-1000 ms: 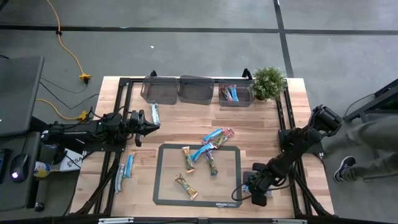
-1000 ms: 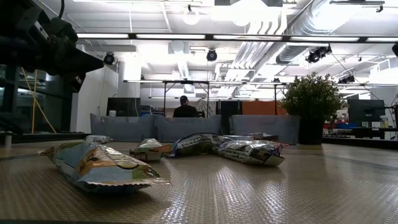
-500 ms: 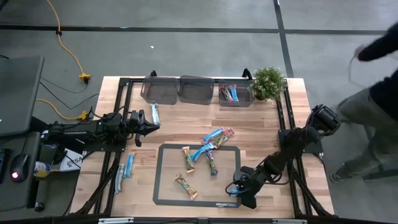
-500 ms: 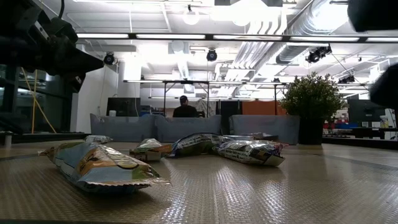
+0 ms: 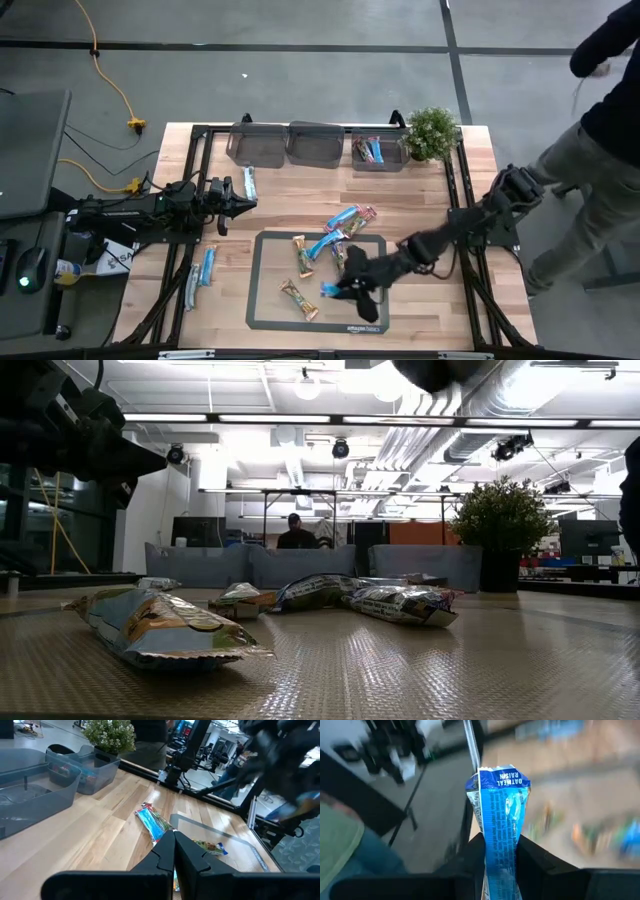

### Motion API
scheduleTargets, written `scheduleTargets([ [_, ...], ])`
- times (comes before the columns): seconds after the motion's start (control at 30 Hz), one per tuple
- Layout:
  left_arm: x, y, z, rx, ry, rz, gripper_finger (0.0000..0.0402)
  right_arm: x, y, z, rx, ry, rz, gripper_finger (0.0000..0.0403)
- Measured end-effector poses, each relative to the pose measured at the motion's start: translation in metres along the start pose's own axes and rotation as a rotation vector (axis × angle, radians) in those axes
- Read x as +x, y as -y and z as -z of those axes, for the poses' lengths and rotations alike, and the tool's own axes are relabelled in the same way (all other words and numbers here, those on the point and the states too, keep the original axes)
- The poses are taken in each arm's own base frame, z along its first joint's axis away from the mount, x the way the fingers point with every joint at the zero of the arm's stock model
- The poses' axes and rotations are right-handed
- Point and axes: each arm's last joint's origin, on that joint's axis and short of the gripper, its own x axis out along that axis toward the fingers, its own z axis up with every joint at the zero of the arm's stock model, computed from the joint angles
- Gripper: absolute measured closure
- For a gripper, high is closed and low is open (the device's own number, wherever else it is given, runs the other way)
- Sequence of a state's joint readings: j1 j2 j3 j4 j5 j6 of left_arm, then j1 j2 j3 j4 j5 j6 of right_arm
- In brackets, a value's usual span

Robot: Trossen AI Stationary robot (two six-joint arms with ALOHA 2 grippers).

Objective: Pick and place Granola Bars by type
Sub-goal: Put the blue granola bar into the middle black bin

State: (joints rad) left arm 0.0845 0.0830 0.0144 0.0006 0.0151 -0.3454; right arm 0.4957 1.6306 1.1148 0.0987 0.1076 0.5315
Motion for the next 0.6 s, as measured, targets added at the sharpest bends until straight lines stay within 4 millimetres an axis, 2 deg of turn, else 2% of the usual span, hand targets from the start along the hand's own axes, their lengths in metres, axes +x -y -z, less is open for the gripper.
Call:
scheduleTargets([
  [0.13, 0.0, 0.0, 0.0, 0.0, 0.0, 0.0, 0.0401, -0.007, -0.003, -0.054, -0.103, 0.145, -0.005, 0.0325],
  [0.3, 0.0, 0.0, 0.0, 0.0, 0.0, 0.0, 0.0401, -0.025, -0.005, -0.114, -0.225, 0.317, 0.013, 0.0325],
  [0.43, 0.0, 0.0, 0.0, 0.0, 0.0, 0.0, 0.0401, -0.043, -0.003, -0.152, -0.296, 0.396, 0.055, 0.0325],
  [0.6, 0.0, 0.0, 0.0, 0.0, 0.0, 0.0, 0.0401, -0.067, 0.002, -0.19, -0.367, 0.494, 0.106, 0.0325],
])
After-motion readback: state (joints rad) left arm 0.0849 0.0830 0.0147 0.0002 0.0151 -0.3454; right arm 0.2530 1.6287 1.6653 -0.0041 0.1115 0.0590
